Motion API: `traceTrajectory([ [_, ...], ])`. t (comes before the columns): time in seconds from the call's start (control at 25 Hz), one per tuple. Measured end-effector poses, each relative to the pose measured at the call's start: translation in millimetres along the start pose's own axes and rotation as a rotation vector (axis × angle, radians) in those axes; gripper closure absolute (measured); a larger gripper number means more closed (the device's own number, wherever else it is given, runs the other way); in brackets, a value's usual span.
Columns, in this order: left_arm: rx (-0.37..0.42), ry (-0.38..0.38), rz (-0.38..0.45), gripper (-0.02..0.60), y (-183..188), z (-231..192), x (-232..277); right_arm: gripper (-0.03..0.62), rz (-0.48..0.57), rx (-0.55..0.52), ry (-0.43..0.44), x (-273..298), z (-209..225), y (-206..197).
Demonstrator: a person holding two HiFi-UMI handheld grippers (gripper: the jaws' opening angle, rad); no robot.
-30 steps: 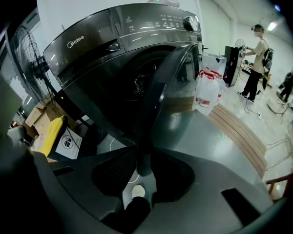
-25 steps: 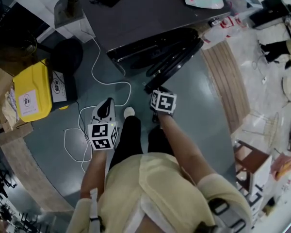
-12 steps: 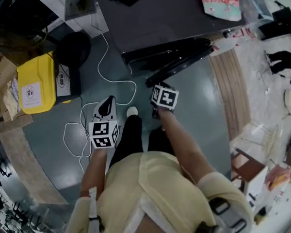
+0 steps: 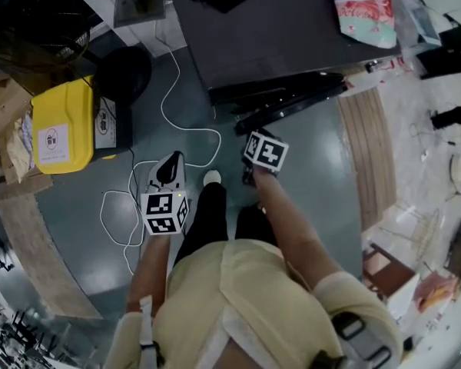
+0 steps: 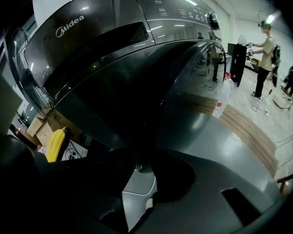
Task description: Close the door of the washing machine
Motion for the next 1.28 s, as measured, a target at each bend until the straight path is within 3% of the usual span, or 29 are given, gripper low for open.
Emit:
traceTrajectory([
  [0.64, -0.024, -0.011, 0.010, 0.574, 6.3, -9.8, -0.3, 0.499, 0.039, -0.012, -0.007, 9.4, -15.5, 18.7],
  [1.28, 0.007, -0.033, 0.009, 0.574, 11.6, 1.0, 2.8, 0.497, 0.033, -0.017, -0.002, 9.0, -18.3, 22.1],
])
Point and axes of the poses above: the fingertips, and each gripper's own axes: x forward along the fingers, z to its right, y out of its top, the point moved 4 cm from there along -x, backward along the fingers, and after that the axes turned 12 degrees about -z, right-handed, at the moved point
